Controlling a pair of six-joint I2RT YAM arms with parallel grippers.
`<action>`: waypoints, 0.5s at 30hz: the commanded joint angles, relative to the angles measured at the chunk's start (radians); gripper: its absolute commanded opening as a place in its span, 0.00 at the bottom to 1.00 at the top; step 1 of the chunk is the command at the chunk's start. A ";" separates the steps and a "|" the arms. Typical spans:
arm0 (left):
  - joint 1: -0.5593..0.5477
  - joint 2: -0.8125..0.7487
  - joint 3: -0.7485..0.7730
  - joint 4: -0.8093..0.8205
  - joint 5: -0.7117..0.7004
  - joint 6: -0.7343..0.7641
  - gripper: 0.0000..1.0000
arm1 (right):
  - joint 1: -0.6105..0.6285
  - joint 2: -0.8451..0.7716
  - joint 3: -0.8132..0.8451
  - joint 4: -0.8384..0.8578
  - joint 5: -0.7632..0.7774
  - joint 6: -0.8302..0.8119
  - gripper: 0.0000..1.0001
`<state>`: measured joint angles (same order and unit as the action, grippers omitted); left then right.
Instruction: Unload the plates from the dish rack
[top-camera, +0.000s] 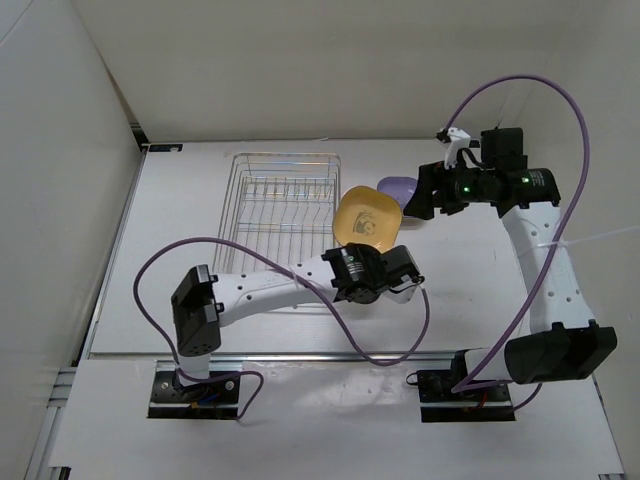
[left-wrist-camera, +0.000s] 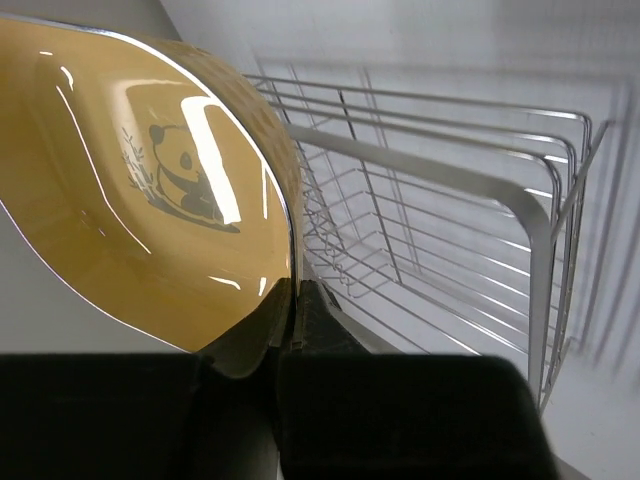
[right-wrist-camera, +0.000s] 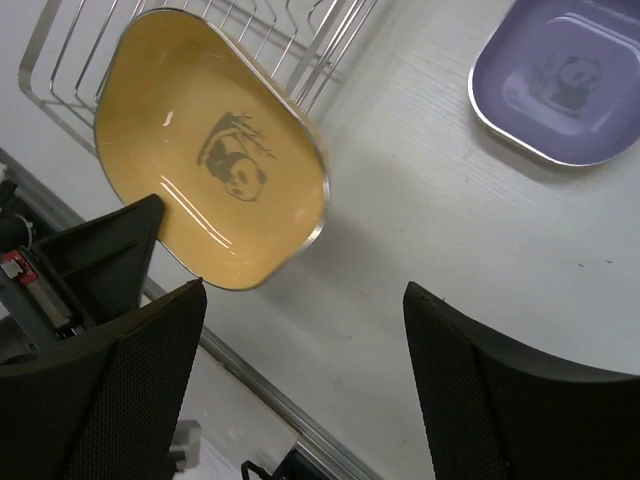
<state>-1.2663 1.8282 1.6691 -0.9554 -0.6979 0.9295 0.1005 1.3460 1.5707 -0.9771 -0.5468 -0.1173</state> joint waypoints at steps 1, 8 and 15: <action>-0.030 0.019 0.083 0.035 -0.064 0.019 0.11 | 0.048 -0.008 -0.020 0.011 0.045 -0.022 0.81; -0.068 -0.006 0.072 0.035 -0.042 0.021 0.11 | 0.113 -0.008 -0.020 0.032 0.166 -0.080 0.75; -0.088 -0.058 0.018 0.038 -0.009 0.032 0.11 | 0.202 0.010 -0.020 0.032 0.274 -0.171 0.65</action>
<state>-1.3399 1.8530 1.6875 -0.9298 -0.7105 0.9535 0.2749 1.3495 1.5433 -0.9695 -0.3420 -0.2173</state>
